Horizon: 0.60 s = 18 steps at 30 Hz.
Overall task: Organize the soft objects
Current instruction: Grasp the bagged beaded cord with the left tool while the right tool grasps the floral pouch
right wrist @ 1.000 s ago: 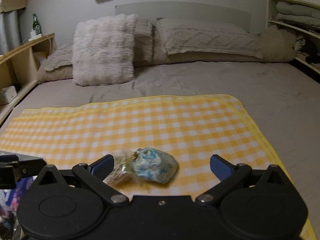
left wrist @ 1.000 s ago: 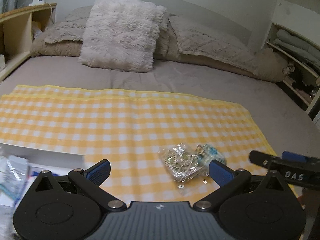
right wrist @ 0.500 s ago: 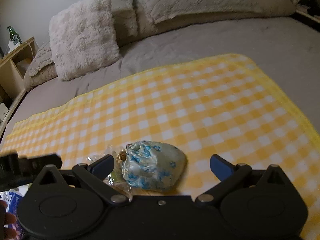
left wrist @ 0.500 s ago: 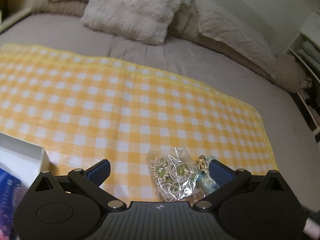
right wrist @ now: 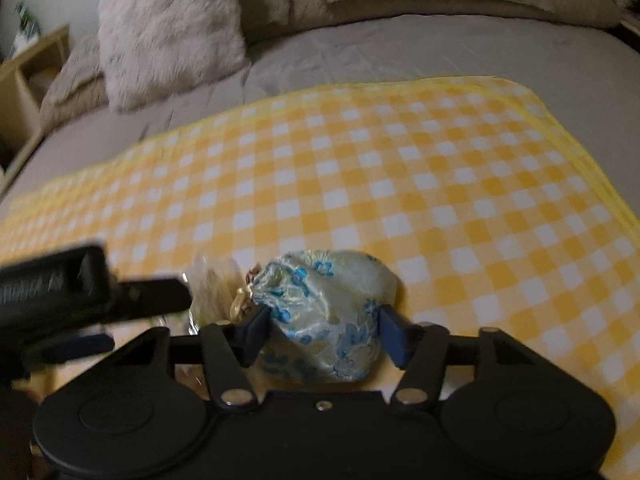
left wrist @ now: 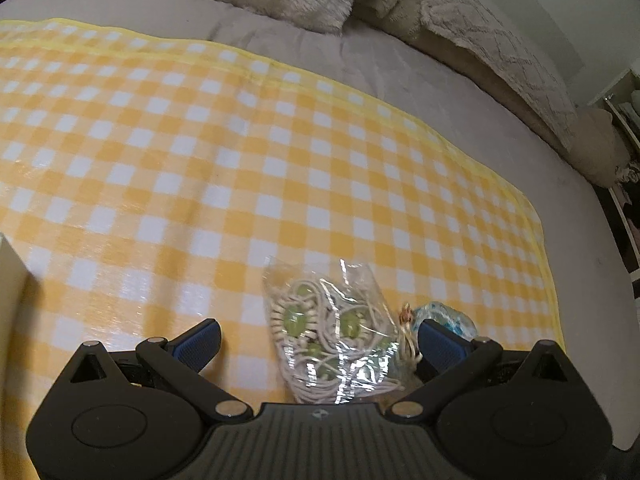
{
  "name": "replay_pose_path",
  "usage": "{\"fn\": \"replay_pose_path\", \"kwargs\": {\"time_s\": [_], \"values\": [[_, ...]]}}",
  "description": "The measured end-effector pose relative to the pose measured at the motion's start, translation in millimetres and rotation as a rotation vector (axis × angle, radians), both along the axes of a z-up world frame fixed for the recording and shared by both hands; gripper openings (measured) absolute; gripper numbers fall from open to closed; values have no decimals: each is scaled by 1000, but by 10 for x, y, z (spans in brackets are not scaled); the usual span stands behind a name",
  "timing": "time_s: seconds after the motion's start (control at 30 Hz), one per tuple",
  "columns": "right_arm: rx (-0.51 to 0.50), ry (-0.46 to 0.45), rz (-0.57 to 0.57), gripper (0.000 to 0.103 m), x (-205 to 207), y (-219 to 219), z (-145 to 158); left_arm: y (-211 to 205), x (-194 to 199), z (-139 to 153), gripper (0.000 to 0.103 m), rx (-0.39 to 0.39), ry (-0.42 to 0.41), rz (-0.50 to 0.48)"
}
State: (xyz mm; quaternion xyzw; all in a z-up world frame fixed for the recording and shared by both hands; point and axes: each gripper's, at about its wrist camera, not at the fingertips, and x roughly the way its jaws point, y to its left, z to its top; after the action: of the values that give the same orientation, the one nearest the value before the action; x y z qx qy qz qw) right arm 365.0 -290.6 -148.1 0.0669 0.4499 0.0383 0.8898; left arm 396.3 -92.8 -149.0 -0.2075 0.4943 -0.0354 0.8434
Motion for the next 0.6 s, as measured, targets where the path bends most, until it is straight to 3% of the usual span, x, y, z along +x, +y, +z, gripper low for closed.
{"fn": "replay_pose_path", "kwargs": {"time_s": [0.17, 0.37, 0.47, 0.57, 0.6], "values": [[-68, 24, 44, 48, -93, -116, 23, -133, 14, -61, 103, 3, 1, -10], [-103, 53, 86, 46, -216, -267, 40, -278, 35, -176, 103, 132, 18, -55], [-107, 63, 99, 45, -240, -282, 45, -298, 17, -167, 100, 144, 6, -49], [-111, 70, 102, 43, -243, -283, 52, -309, -14, -163, 84, 151, -5, -61], [-113, 73, 104, 42, -244, -281, 58, -315, -26, -156, 73, 156, -11, -71]]}}
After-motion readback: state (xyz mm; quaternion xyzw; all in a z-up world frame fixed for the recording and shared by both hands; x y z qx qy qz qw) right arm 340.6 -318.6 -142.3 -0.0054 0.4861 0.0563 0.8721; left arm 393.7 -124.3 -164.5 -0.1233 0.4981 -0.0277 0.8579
